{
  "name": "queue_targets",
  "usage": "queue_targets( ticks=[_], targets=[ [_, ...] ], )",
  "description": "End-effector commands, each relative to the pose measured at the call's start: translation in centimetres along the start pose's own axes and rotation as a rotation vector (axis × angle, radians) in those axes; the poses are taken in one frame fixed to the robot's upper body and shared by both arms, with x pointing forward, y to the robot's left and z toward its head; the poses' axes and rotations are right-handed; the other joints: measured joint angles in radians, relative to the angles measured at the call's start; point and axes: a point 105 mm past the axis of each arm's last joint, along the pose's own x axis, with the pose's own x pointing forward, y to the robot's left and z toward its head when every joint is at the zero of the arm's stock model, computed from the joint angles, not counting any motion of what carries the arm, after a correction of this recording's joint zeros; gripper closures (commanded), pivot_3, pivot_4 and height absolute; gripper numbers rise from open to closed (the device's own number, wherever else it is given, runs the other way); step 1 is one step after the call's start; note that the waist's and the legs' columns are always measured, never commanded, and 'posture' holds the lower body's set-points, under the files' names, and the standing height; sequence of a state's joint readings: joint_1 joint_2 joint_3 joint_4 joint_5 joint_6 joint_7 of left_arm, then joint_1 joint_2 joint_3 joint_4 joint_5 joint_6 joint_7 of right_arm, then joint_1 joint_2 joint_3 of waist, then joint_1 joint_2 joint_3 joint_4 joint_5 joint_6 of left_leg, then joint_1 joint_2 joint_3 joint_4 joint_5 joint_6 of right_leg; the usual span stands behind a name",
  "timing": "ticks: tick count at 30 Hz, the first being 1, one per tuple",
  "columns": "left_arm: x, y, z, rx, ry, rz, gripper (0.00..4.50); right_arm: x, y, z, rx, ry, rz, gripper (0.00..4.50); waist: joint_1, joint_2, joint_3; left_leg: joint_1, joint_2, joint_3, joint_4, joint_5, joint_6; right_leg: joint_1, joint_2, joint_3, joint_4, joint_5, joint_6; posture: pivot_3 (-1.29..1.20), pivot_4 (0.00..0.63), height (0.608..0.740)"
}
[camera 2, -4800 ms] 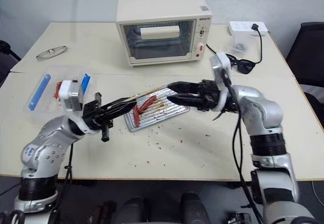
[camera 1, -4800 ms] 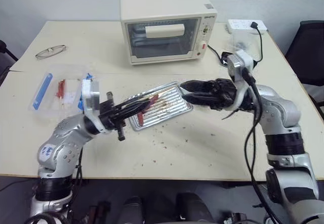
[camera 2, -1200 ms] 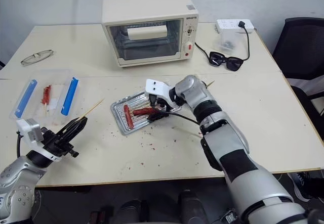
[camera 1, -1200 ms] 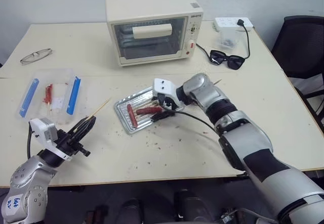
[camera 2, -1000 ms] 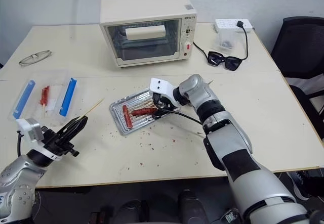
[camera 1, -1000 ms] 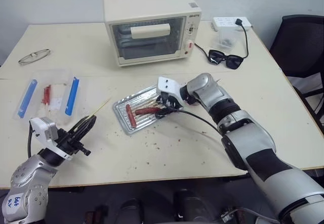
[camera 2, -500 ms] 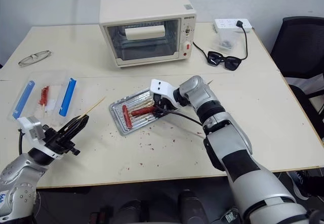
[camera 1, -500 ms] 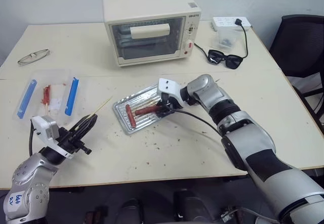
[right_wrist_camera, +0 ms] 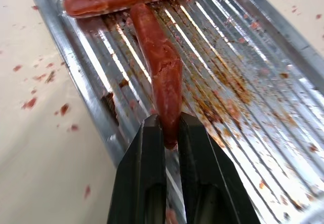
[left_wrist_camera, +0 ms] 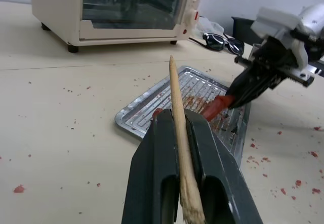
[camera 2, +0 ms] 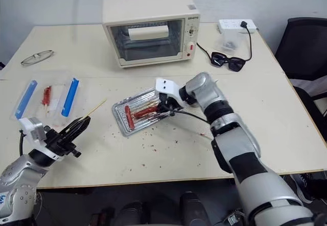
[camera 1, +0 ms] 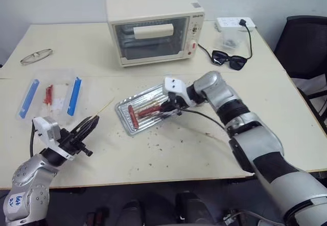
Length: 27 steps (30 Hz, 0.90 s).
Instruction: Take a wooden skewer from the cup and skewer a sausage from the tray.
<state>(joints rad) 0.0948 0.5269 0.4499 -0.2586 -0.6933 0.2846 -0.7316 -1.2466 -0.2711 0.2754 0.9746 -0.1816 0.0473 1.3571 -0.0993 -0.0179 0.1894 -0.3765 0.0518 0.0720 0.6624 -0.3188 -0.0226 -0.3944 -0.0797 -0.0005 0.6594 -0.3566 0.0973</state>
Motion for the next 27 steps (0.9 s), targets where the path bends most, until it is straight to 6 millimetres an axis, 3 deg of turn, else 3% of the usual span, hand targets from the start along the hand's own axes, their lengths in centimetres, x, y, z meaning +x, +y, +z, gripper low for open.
queue_targets(
  ticks=[1,12,27],
  targets=[
    [-0.1,-0.5,0.5,0.060,0.038,-0.079,4.50,-2.5,-0.5,2.7,-0.084,-0.066,-0.002,4.17,0.004,0.000,0.000,0.000,0.000,0.000,0.000,0.000,0.000,0.000,0.000,0.000,0.000,0.000,0.000,0.00,0.150,0.740],
    [1.2,-1.7,1.0,0.128,0.120,-0.265,4.50,-4.8,0.4,4.0,-0.078,-0.155,0.007,4.17,0.013,0.000,0.000,0.000,0.000,0.000,0.000,0.000,0.000,0.000,0.000,0.000,-0.001,0.000,0.000,0.00,0.150,0.740],
    [2.1,-2.2,1.2,0.121,0.112,-0.335,4.50,-5.1,1.6,5.0,-0.082,-0.196,0.028,4.17,0.015,0.000,0.000,0.000,0.000,0.000,0.000,0.000,0.000,0.000,0.000,0.000,0.000,0.000,0.000,0.00,0.150,0.740]
  ],
)
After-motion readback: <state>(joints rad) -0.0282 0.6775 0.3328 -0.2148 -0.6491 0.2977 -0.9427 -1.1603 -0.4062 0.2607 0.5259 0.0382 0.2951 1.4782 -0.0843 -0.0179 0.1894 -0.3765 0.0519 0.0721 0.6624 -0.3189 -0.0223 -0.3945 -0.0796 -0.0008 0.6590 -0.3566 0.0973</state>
